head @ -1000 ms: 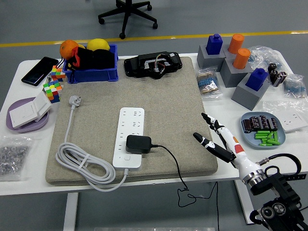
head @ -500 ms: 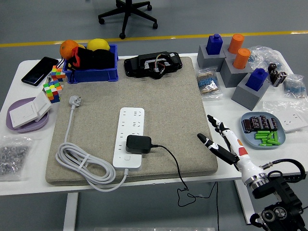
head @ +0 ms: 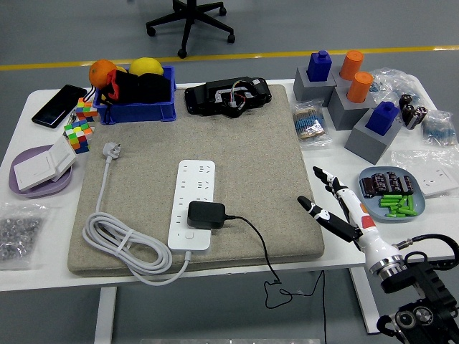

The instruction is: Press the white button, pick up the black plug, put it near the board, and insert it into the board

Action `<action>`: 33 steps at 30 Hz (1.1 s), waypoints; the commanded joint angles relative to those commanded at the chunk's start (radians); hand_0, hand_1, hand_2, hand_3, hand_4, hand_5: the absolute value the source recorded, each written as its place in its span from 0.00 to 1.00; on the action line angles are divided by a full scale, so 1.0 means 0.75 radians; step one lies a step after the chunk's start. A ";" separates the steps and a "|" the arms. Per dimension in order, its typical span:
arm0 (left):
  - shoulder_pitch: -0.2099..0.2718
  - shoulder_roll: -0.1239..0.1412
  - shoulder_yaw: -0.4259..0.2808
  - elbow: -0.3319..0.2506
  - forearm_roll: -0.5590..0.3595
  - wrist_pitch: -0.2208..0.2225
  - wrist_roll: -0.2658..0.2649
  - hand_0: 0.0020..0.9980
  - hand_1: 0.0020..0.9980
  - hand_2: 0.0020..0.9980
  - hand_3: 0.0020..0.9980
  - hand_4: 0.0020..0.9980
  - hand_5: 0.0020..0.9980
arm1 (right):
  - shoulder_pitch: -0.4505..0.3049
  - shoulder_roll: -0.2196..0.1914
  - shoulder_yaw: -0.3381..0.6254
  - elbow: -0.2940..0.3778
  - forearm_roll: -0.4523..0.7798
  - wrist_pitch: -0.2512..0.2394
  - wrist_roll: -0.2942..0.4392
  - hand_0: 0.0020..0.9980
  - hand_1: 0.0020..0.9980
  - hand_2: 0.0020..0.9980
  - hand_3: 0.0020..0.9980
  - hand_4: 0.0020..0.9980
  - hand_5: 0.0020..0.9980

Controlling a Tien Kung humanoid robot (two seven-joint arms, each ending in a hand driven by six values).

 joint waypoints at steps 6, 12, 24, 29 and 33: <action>-0.029 -0.002 0.056 0.000 -0.038 -0.004 -0.003 0.65 0.64 0.64 0.68 0.53 0.11 | 0.001 -0.003 0.072 0.012 -0.016 0.002 -0.005 1.00 0.96 0.92 0.92 0.97 0.76; -0.038 0.007 0.055 0.000 -0.035 -0.003 -0.001 0.65 0.64 0.64 0.68 0.53 0.11 | 0.007 -0.030 0.120 0.019 -0.019 0.013 -0.020 0.98 0.94 0.90 0.90 0.94 0.68; -0.044 0.017 0.044 0.000 -0.014 -0.001 0.001 0.65 0.64 0.64 0.68 0.53 0.11 | 0.010 -0.011 0.130 0.015 -0.053 0.067 -0.056 0.94 0.91 0.88 0.87 0.89 0.54; -0.072 0.017 0.055 0.000 -0.024 0.002 -0.001 0.65 0.64 0.63 0.68 0.53 0.11 | 0.014 -0.029 0.149 0.024 -0.055 0.041 -0.043 0.92 0.88 0.85 0.87 0.88 0.52; -0.098 0.009 0.093 0.000 -0.061 0.004 -0.004 0.65 0.64 0.63 0.68 0.53 0.11 | 0.016 -0.020 0.171 0.027 -0.061 0.045 -0.047 0.92 0.88 0.88 0.85 0.87 0.50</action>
